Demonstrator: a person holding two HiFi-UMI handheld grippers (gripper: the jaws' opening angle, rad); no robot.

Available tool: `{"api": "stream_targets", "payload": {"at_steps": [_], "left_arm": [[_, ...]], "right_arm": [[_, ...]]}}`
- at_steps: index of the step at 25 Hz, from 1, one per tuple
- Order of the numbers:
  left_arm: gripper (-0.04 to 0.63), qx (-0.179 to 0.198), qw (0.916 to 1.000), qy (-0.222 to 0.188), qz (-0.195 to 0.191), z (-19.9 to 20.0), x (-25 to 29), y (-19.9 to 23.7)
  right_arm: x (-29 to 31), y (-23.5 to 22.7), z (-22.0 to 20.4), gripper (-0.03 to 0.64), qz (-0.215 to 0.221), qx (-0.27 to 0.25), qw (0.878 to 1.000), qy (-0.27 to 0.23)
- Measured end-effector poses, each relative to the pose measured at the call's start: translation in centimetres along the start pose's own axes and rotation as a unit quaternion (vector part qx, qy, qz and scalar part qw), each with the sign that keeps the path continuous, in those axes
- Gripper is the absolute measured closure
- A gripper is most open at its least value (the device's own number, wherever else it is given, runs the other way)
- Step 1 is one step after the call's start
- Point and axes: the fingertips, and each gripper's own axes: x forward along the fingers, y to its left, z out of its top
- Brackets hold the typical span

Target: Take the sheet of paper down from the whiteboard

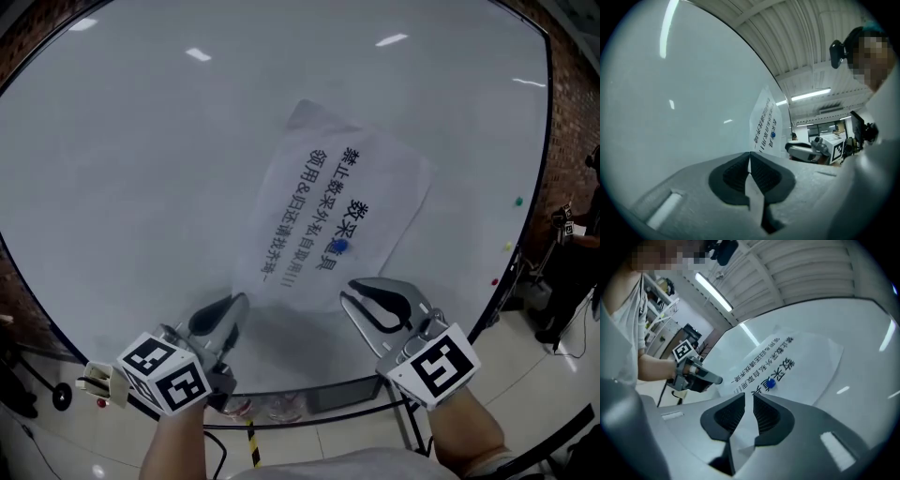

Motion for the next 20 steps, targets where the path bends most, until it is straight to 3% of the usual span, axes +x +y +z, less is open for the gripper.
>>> {"api": "stream_targets", "payload": {"at_steps": [4, 7, 14, 20], "left_arm": [[0.592, -0.006, 0.9999, 0.005, -0.011, 0.0, 0.0, -0.3], [0.592, -0.011, 0.9998, 0.007, -0.017, 0.0, -0.1, -0.4], [0.592, -0.019, 0.9993, 0.009, -0.031, -0.1, 0.0, -0.3], [0.592, -0.022, 0.9987, 0.013, -0.043, -0.4, 0.2, -0.1]], "right_arm": [[1.2, -2.0, 1.7, 0.551, -0.061, -0.119, 0.991, 0.024], [2.1, -2.8, 2.3, 0.537, -0.093, -0.161, 0.982, 0.035], [3.5, -3.5, 2.2, 0.534, -0.137, -0.204, 0.969, 0.035], [3.8, -4.0, 1.9, 0.538, -0.147, -0.202, 0.967, 0.038]]}}
